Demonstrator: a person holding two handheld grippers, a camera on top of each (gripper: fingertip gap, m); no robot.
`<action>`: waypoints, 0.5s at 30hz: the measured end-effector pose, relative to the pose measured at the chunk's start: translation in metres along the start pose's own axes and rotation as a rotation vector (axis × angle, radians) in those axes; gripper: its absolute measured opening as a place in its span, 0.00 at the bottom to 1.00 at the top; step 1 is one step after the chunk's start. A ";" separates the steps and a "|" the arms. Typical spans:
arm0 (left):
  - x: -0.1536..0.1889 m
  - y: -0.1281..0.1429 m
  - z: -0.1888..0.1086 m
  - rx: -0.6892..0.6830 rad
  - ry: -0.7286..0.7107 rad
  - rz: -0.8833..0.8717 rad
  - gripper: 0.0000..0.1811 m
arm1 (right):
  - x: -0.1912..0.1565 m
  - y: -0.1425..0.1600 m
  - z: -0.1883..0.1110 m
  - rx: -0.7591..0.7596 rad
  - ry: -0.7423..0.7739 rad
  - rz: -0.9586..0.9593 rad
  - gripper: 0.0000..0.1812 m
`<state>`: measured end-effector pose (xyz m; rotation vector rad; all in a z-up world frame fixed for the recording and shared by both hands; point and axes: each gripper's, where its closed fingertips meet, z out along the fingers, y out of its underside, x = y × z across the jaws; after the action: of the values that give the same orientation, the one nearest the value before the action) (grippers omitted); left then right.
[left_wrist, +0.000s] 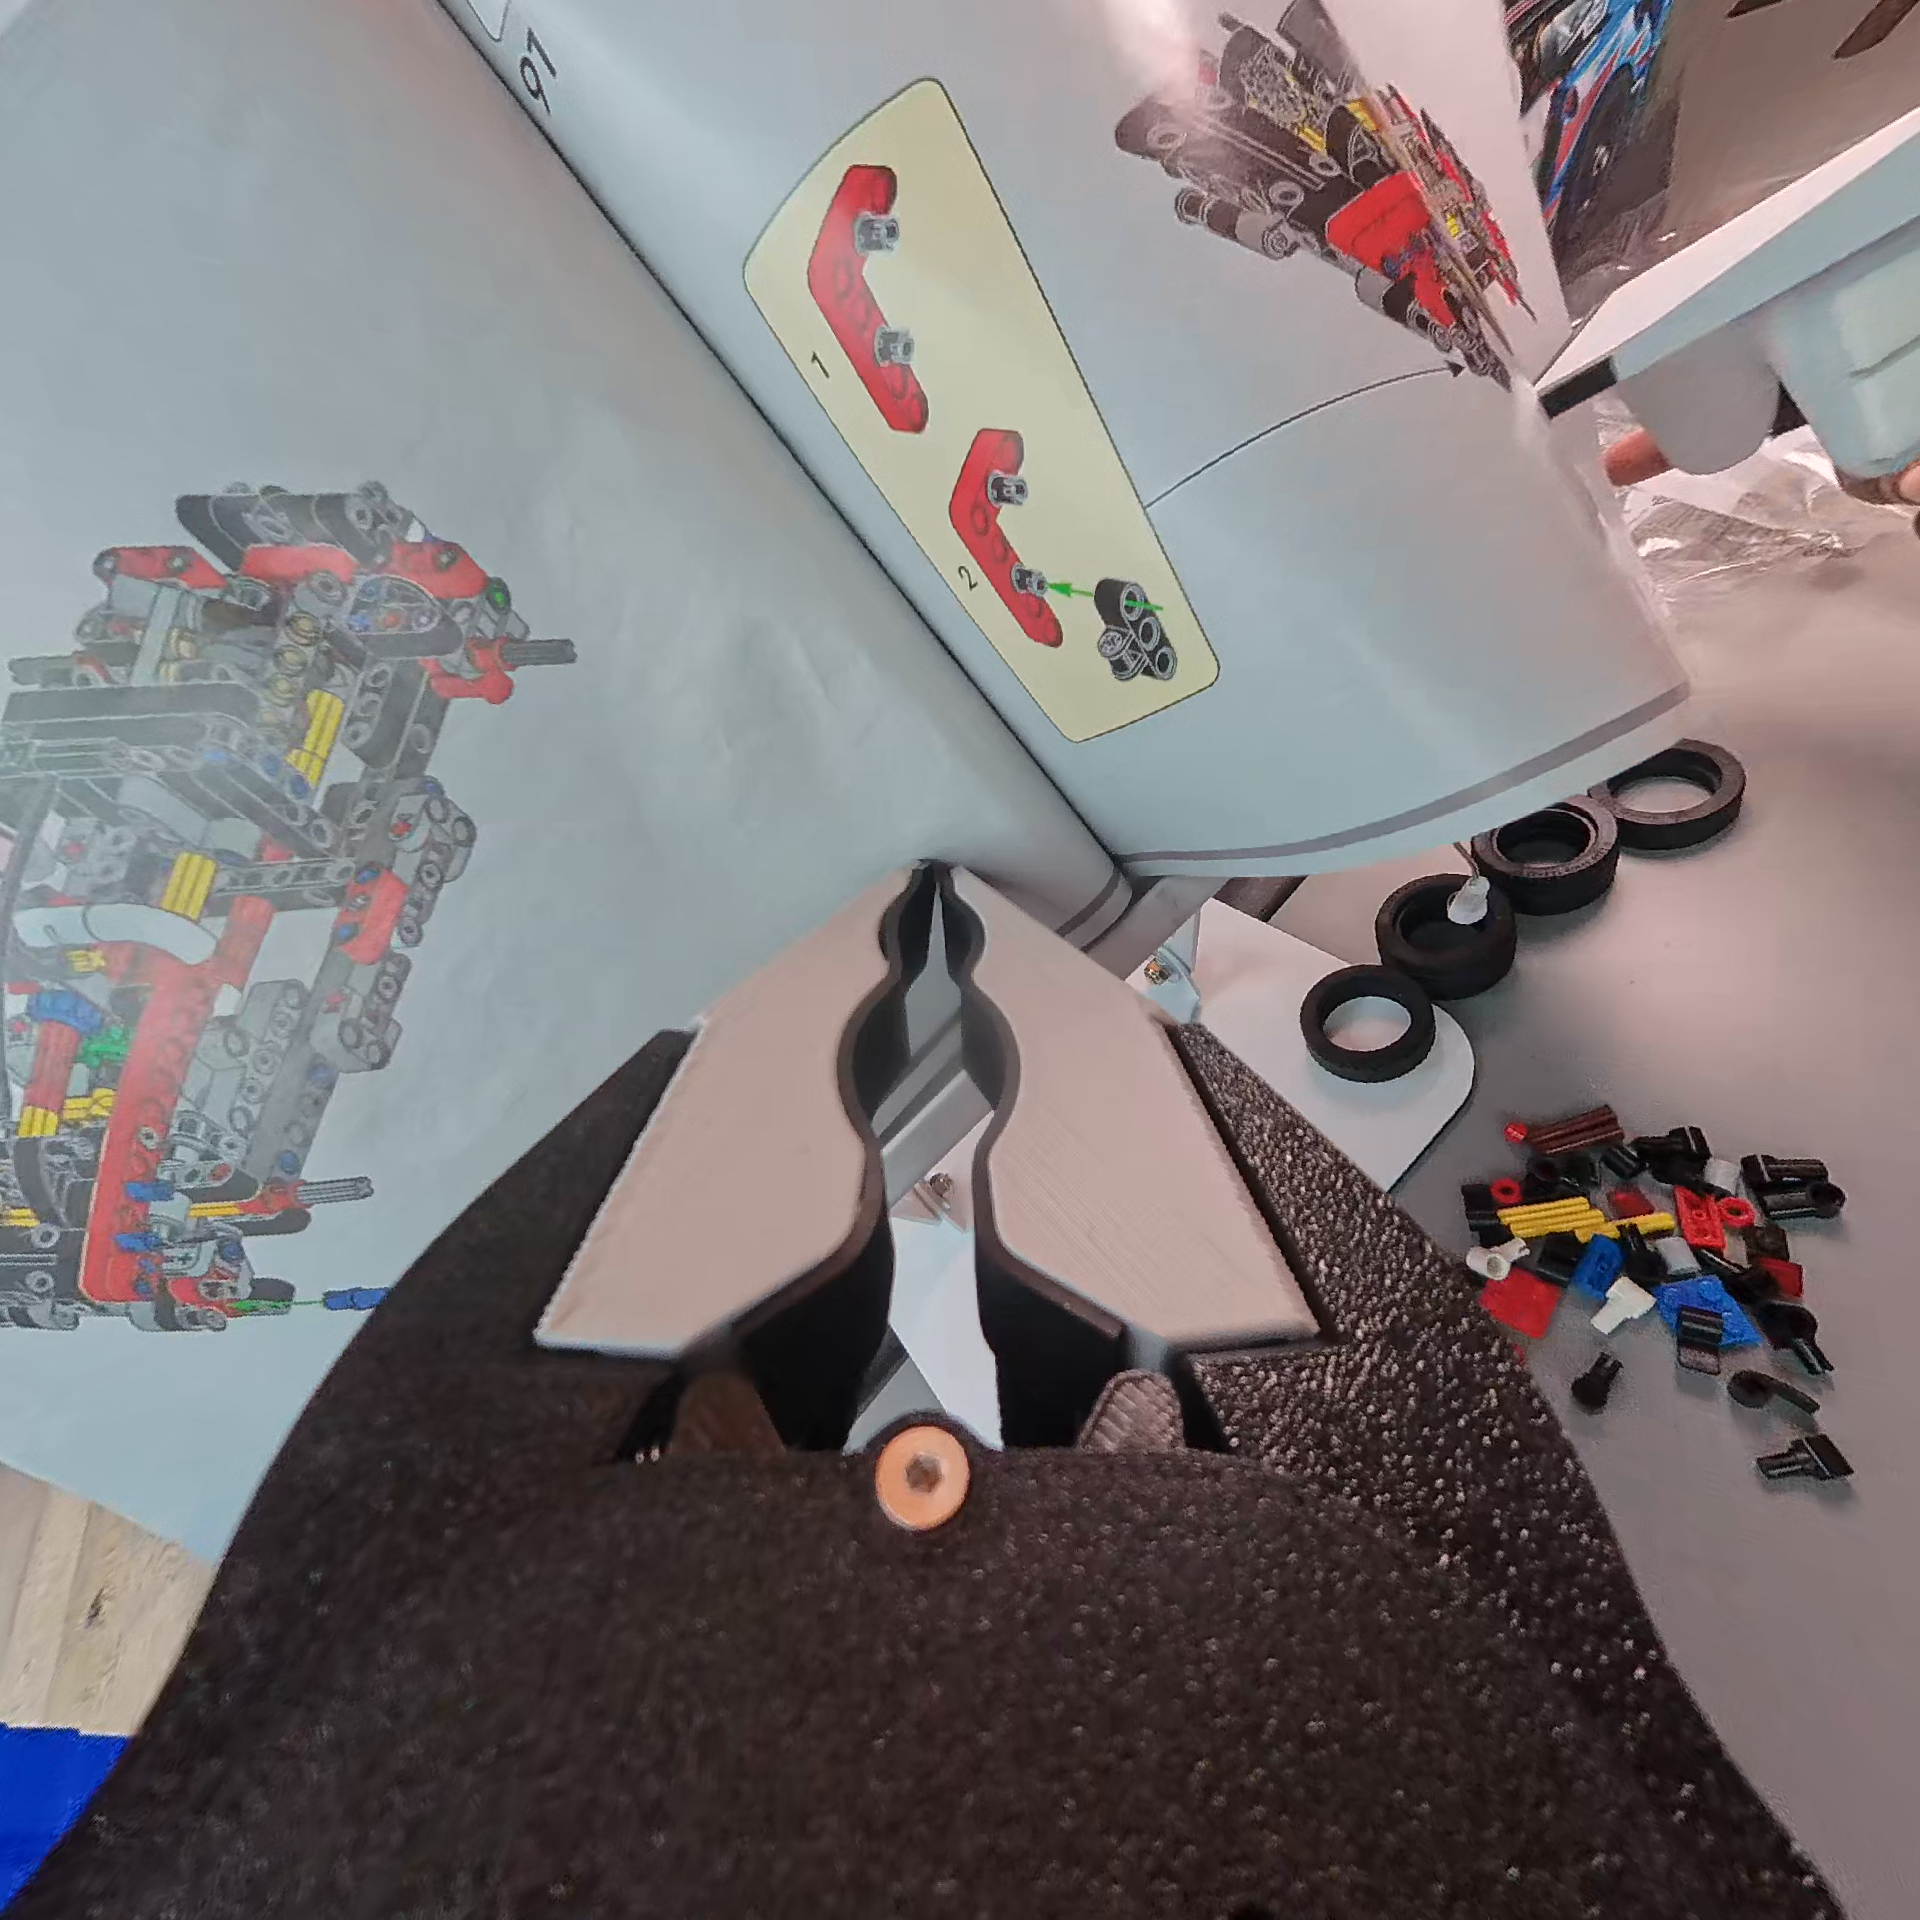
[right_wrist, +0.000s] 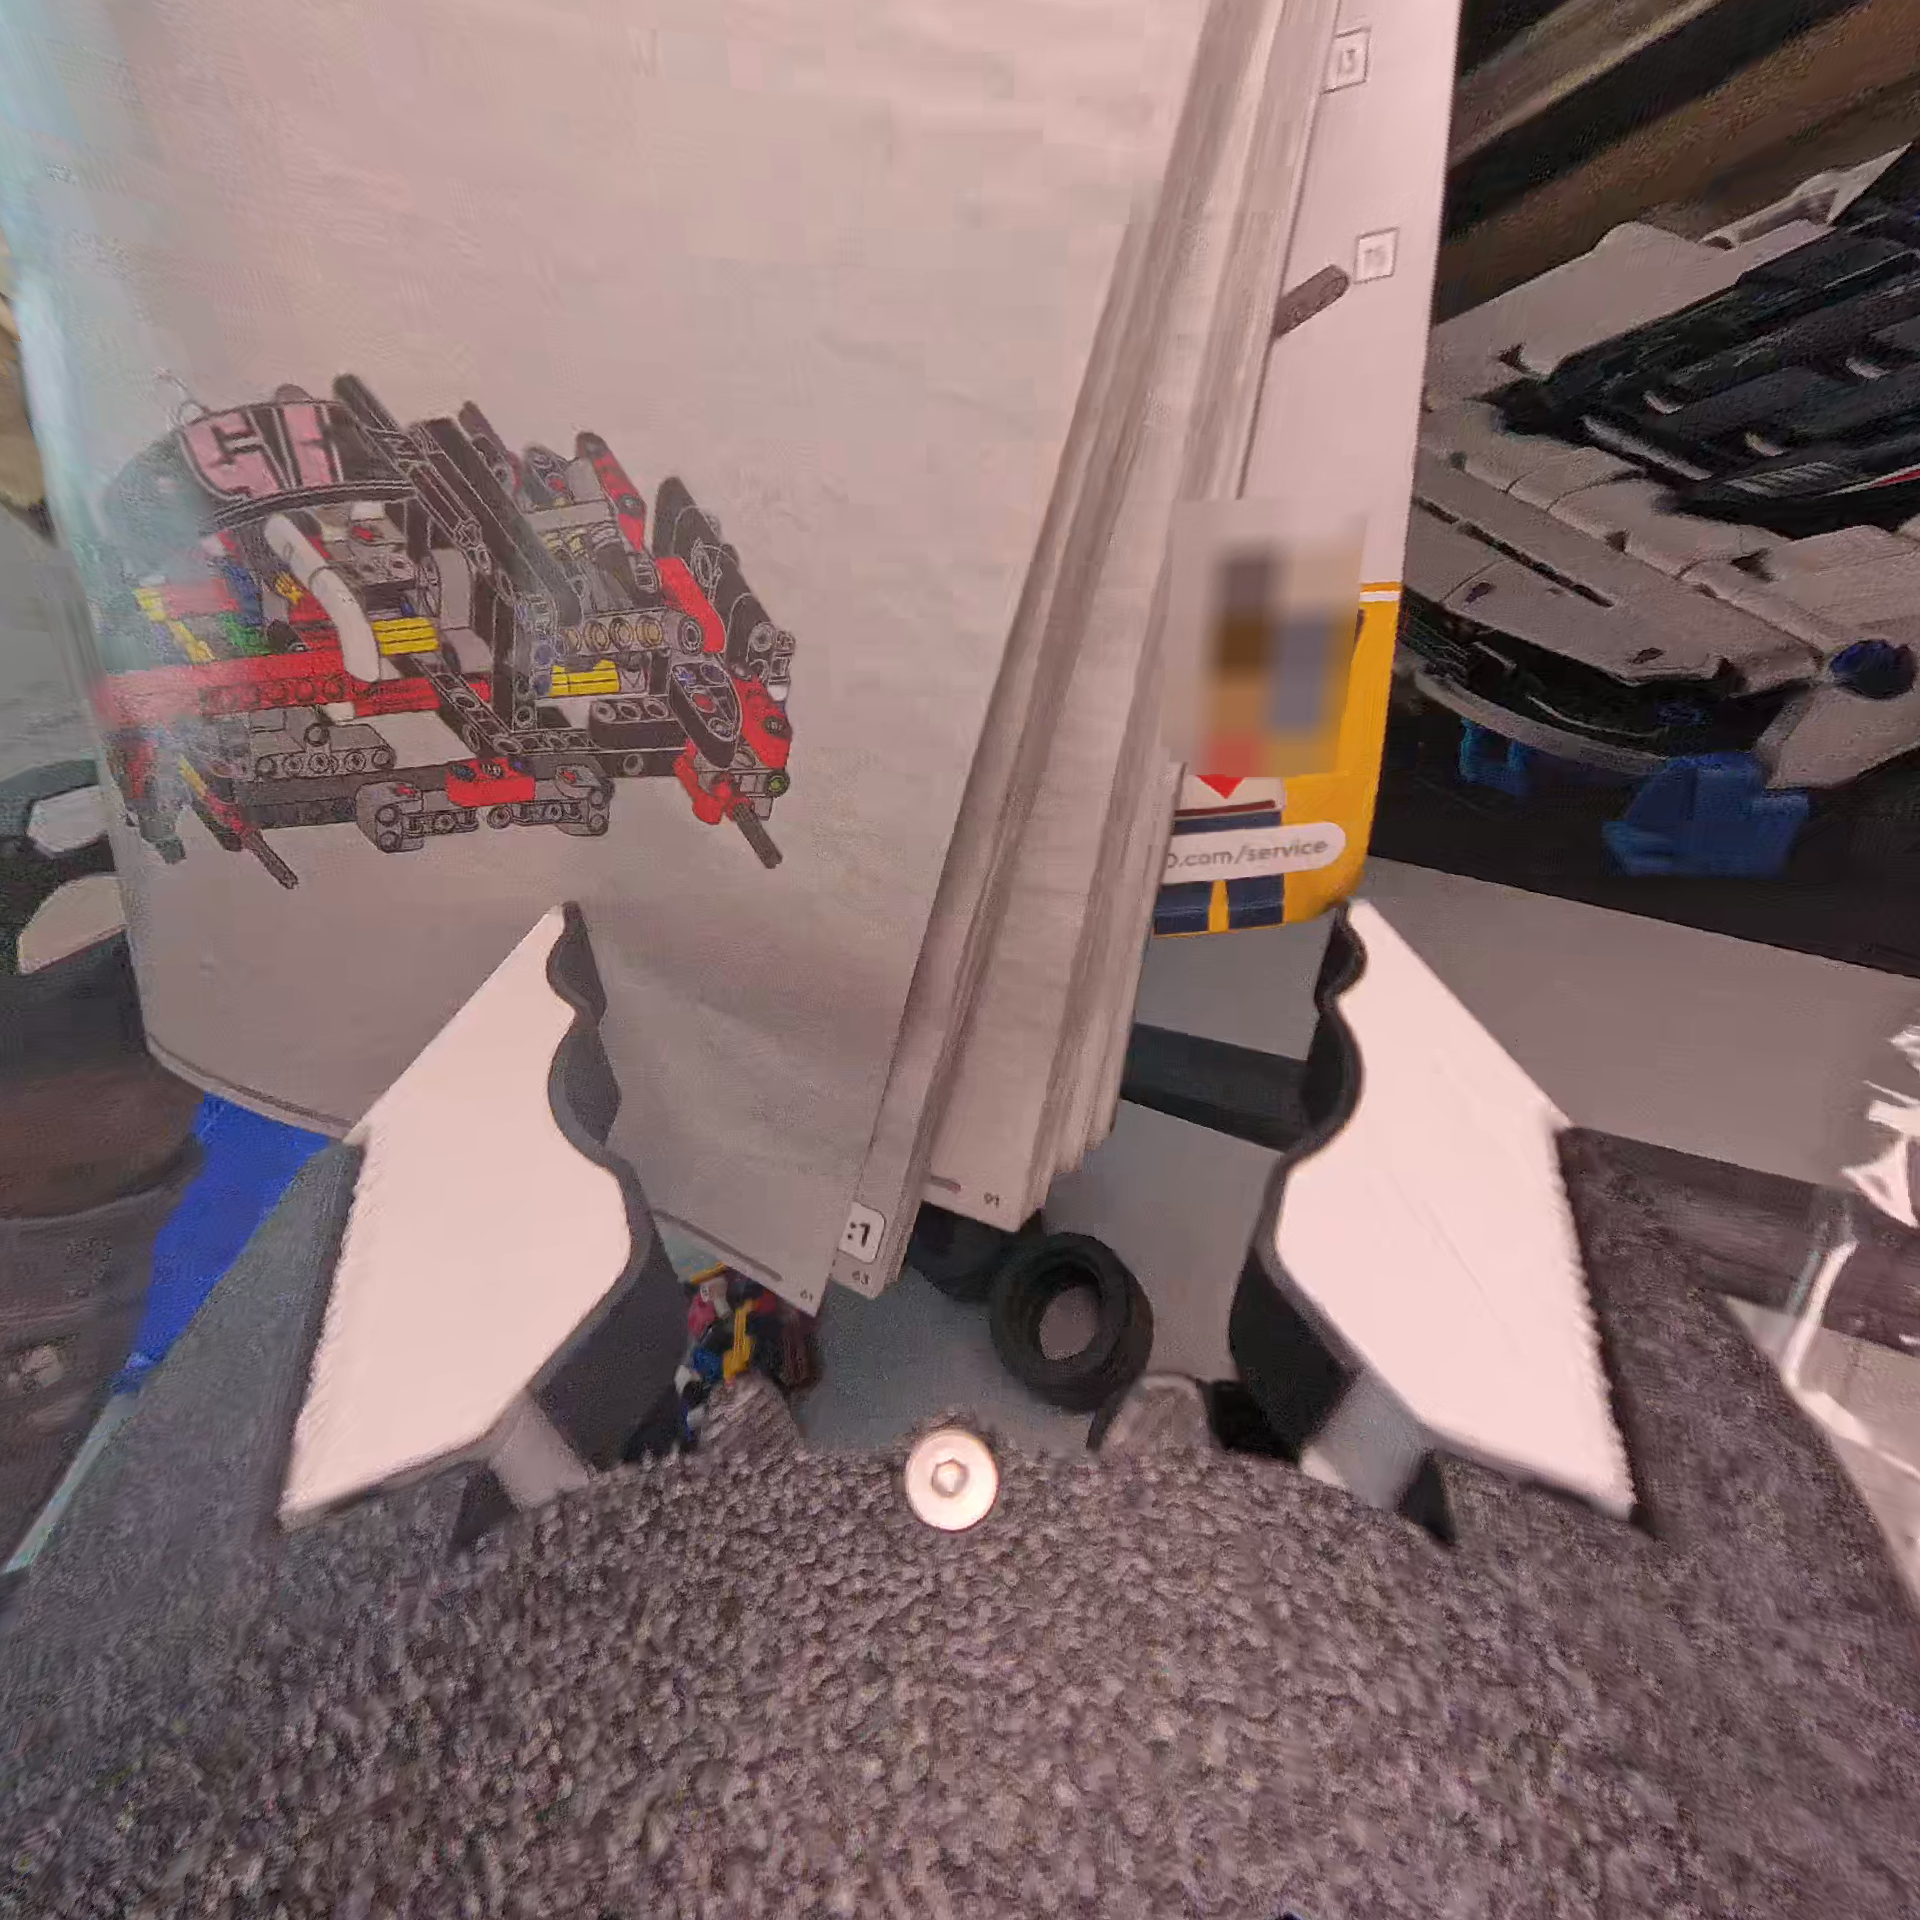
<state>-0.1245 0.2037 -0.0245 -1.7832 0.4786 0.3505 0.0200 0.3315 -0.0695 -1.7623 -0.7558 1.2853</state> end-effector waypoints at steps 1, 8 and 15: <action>-0.001 0.000 0.000 -0.004 -0.004 0.008 0.00 | -0.002 -0.002 0.004 0.001 -0.057 -0.001 0.73; -0.018 0.016 0.001 -0.045 -0.039 0.036 0.00 | -0.015 -0.053 -0.006 0.162 -0.300 -0.022 0.22; -0.037 0.028 -0.003 -0.052 -0.112 0.057 0.00 | -0.045 -0.067 -0.006 0.199 -0.255 -0.214 0.09</action>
<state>-0.1707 0.1998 -0.0298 -1.7916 0.4444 0.5038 0.0116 0.3257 0.0105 -1.3375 -0.8988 1.4005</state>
